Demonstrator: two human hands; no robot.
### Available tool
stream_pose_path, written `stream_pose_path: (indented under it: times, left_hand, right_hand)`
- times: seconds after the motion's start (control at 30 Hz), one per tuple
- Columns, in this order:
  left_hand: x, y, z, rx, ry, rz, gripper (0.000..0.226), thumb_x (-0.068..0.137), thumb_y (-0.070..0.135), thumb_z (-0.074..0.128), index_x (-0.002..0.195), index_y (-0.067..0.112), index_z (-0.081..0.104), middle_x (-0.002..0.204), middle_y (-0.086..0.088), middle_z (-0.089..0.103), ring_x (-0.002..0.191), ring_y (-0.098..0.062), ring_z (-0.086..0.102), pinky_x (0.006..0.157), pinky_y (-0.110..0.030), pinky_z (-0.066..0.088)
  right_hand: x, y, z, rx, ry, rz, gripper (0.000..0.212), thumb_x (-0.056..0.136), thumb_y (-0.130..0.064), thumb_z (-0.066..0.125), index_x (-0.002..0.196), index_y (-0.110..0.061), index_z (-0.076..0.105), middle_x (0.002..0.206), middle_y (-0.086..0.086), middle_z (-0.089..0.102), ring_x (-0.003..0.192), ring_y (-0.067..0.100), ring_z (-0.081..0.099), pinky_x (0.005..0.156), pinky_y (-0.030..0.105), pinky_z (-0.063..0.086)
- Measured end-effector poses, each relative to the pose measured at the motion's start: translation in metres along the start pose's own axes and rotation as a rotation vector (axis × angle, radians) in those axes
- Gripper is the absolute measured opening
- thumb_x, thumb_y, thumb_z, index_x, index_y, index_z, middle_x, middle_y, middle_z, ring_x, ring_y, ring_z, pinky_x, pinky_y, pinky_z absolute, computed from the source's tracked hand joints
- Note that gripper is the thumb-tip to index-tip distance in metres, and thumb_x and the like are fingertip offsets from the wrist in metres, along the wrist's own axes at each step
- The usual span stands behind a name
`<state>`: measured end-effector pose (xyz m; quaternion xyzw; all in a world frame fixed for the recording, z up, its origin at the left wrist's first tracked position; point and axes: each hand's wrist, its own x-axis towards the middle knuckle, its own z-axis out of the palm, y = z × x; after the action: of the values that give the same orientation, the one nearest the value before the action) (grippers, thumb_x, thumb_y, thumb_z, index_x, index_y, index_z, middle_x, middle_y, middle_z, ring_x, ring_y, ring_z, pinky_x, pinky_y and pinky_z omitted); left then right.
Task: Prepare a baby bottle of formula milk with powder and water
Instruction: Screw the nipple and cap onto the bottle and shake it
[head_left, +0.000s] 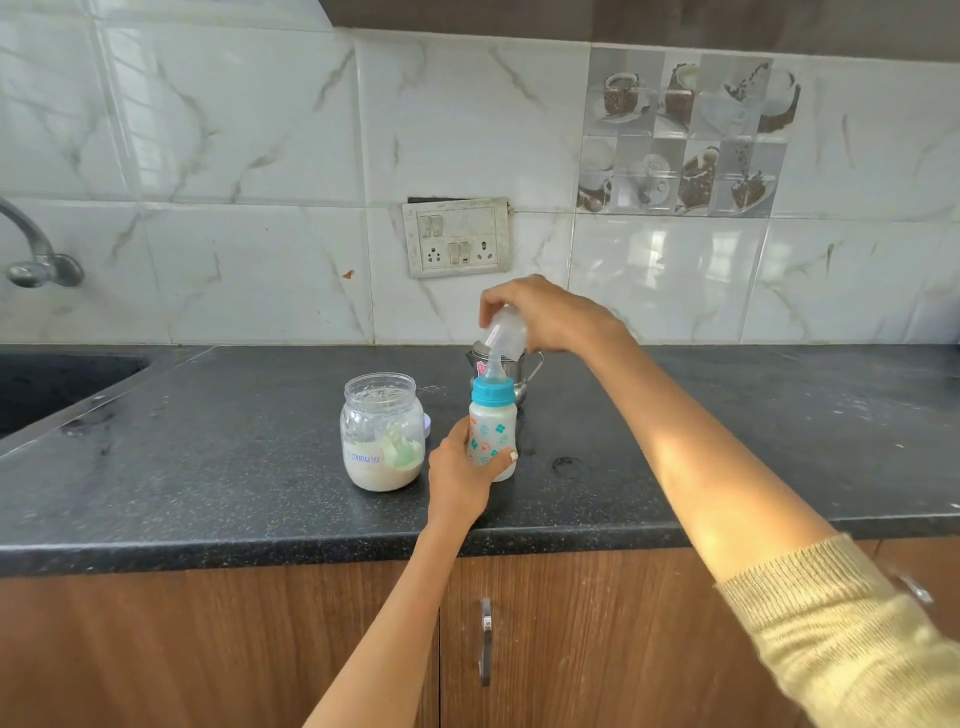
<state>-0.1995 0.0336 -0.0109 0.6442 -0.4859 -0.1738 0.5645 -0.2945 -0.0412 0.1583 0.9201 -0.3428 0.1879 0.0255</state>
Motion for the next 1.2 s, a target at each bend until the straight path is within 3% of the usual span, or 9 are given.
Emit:
stream_pose_path:
  times: [0.13, 0.3, 0.43, 0.57, 0.67, 0.87, 1.03, 1.1, 1.2]
  left_hand:
    - [0.0, 0.001, 0.0, 0.004, 0.001, -0.004, 0.063, 0.078, 0.021, 0.072, 0.134, 0.013, 0.045, 0.135, -0.004, 0.054, 0.125, -0.02, 0.049, 0.106, -0.039, 0.041]
    - [0.0, 0.0, 0.0, 0.022, 0.009, 0.003, 0.062, 0.077, 0.024, 0.073, 0.132, 0.013, 0.046, 0.132, -0.004, 0.056, 0.123, -0.02, 0.051, 0.104, -0.04, 0.043]
    - [0.0, 0.0, 0.0, 0.033, 0.014, 0.0, 0.061, 0.078, 0.023, 0.072, 0.132, 0.013, 0.046, 0.133, -0.004, 0.055, 0.124, -0.02, 0.05, 0.104, -0.038, 0.043]
    - [0.001, 0.0, 0.001, 0.033, 0.015, 0.003, 0.062, 0.078, 0.024, 0.073, 0.132, 0.014, 0.045, 0.133, -0.004, 0.055, 0.124, -0.019, 0.05, 0.103, -0.039, 0.043]
    - [0.001, -0.001, 0.001, 0.027, 0.014, -0.001, 0.061, 0.078, 0.024, 0.073, 0.131, 0.013, 0.046, 0.132, -0.004, 0.056, 0.123, -0.019, 0.051, 0.103, -0.039, 0.043]
    - [0.003, -0.002, 0.002, 0.029, 0.021, 0.003, 0.061, 0.077, 0.024, 0.073, 0.131, 0.013, 0.047, 0.132, -0.004, 0.056, 0.123, -0.02, 0.051, 0.103, -0.043, 0.044]
    - [0.003, -0.003, 0.002, 0.031, 0.024, 0.01, 0.061, 0.077, 0.025, 0.074, 0.131, 0.013, 0.047, 0.132, -0.004, 0.057, 0.123, -0.02, 0.051, 0.102, -0.044, 0.044]
    - [0.003, -0.003, 0.003, 0.025, 0.025, 0.018, 0.06, 0.077, 0.025, 0.074, 0.13, 0.013, 0.048, 0.131, -0.004, 0.057, 0.122, -0.02, 0.052, 0.102, -0.044, 0.045]
    - [0.003, -0.004, 0.002, 0.012, 0.023, 0.015, 0.059, 0.077, 0.024, 0.074, 0.13, 0.013, 0.048, 0.129, -0.004, 0.058, 0.121, -0.02, 0.053, 0.101, -0.044, 0.045]
  right_hand:
    - [0.003, -0.013, 0.008, -0.088, -0.11, -0.045, 0.051, 0.077, 0.012, 0.052, 0.091, -0.036, 0.061, 0.114, 0.0, 0.052, 0.094, 0.027, 0.058, 0.076, 0.042, 0.055]
    - [0.001, -0.016, 0.016, -0.146, -0.184, -0.049, 0.047, 0.079, 0.009, 0.054, 0.096, -0.034, 0.063, 0.123, 0.002, 0.051, 0.101, 0.028, 0.056, 0.081, 0.042, 0.054]
    - [0.0, -0.023, 0.013, -0.206, -0.299, -0.037, 0.056, 0.078, 0.013, 0.059, 0.111, -0.031, 0.063, 0.13, 0.002, 0.047, 0.109, 0.027, 0.054, 0.076, 0.034, 0.054]
    - [0.009, -0.03, 0.006, -0.27, -0.479, -0.022, 0.059, 0.079, 0.006, 0.064, 0.122, -0.034, 0.059, 0.137, -0.001, 0.045, 0.117, 0.025, 0.051, 0.094, 0.038, 0.051]
    - [0.018, -0.032, 0.0, -0.275, -0.574, 0.008, 0.055, 0.081, -0.011, 0.07, 0.127, -0.035, 0.054, 0.13, -0.003, 0.046, 0.115, 0.024, 0.053, 0.095, 0.037, 0.049]
    - [0.018, -0.028, 0.008, -0.18, -0.473, 0.134, 0.051, 0.072, -0.052, 0.068, 0.114, -0.024, 0.059, 0.089, -0.003, 0.064, 0.068, 0.014, 0.064, 0.067, 0.029, 0.051]
    - [0.012, -0.028, 0.027, -0.229, -0.339, 0.176, 0.039, 0.074, -0.052, 0.062, 0.093, -0.018, 0.06, 0.08, 0.002, 0.059, 0.056, 0.016, 0.055, 0.051, 0.022, 0.04]
    - [0.014, -0.029, 0.032, -0.273, -0.3, 0.215, 0.045, 0.075, -0.057, 0.058, 0.095, -0.017, 0.058, 0.079, 0.003, 0.057, 0.061, 0.017, 0.054, 0.052, 0.024, 0.038]
    - [0.018, -0.033, 0.036, -0.258, -0.345, 0.336, 0.076, 0.074, -0.077, 0.045, 0.122, -0.018, 0.053, 0.106, 0.008, 0.059, 0.087, 0.025, 0.06, 0.072, 0.031, 0.049]
